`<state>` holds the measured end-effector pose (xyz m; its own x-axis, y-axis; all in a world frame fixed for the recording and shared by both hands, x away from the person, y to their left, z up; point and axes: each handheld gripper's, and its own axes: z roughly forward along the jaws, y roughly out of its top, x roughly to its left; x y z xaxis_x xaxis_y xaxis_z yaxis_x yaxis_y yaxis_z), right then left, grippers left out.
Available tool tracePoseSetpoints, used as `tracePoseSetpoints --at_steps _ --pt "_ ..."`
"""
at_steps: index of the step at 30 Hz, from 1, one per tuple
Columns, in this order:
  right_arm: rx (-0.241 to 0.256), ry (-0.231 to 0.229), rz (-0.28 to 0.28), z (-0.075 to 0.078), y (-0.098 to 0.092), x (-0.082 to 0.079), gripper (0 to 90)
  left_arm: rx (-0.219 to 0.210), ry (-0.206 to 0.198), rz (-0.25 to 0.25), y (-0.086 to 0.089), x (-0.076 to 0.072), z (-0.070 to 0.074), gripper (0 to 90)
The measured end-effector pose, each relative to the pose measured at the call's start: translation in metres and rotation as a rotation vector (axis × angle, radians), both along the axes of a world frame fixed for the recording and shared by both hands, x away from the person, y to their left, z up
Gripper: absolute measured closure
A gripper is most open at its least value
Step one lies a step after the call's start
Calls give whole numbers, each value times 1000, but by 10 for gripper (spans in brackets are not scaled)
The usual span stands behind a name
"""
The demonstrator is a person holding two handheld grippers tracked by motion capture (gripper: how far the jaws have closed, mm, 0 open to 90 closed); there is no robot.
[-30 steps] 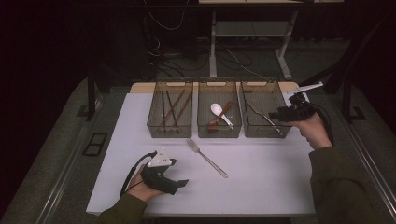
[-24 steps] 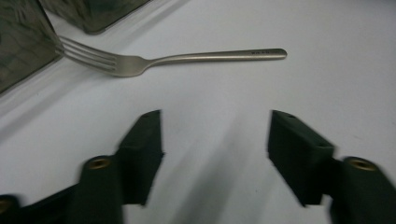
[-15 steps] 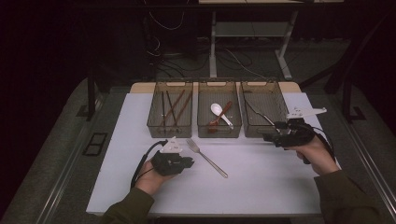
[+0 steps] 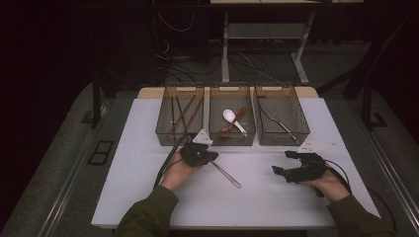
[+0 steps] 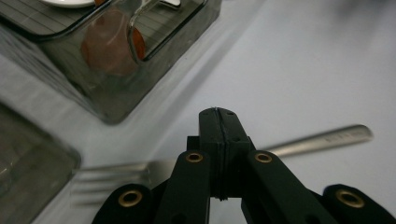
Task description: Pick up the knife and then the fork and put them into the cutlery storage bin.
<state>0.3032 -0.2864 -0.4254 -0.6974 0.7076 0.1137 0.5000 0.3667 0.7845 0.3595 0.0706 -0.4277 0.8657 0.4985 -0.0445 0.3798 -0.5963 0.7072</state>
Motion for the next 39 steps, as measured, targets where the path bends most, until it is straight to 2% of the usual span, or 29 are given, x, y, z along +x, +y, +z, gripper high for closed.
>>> tracePoseSetpoints --at_steps 4,6,9,11,16,18,21,25,26,28,29,31,34,36,39 --pt "-7 7 11 -6 -1 -7 188 43 10 -1 -9 7 -9 890" --pt "-21 2 10 -7 0 -8 188 63 9 0 -10 7 -11 890" --pt "-12 0 12 -7 1 -8 188 93 12 -1 -9 7 -14 890" --pt "-13 -2 13 -7 1 -8 188 97 6 -7 -8 7 -14 890" --pt "-12 -7 4 -7 0 -8 188 128 22 -13 -2 0 -11 891" --pt "-13 -9 6 -7 1 -8 188 128 34 -19 3 -4 -10 890" --pt "-15 -9 7 -7 1 -8 188 152 50 -43 12 -15 -7 891" --pt "-20 -11 9 -7 1 -8 188 134 59 -62 24 -34 -3 891" --pt "-19 -11 9 -7 1 -8 188 126 74 -80 27 -38 -3 891" --pt "-20 -12 9 -7 1 -8 188 139 81 -95 28 -48 -6 890" --pt "-20 -12 9 -7 1 -8 188 145 61 -98 30 -53 -7 890" --pt "-21 -13 10 -7 2 -8 188 123 37 -90 32 -58 -6 889" --pt "-19 -12 10 -8 1 -7 188 62 9 -102 32 -52 -2 860" --pt "-19 -13 10 -8 1 -6 188 55 -2 -111 30 -46 -2 801" --pt "-18 -13 8 -8 1 -6 188 23 7 -133 28 -38 -6 733"
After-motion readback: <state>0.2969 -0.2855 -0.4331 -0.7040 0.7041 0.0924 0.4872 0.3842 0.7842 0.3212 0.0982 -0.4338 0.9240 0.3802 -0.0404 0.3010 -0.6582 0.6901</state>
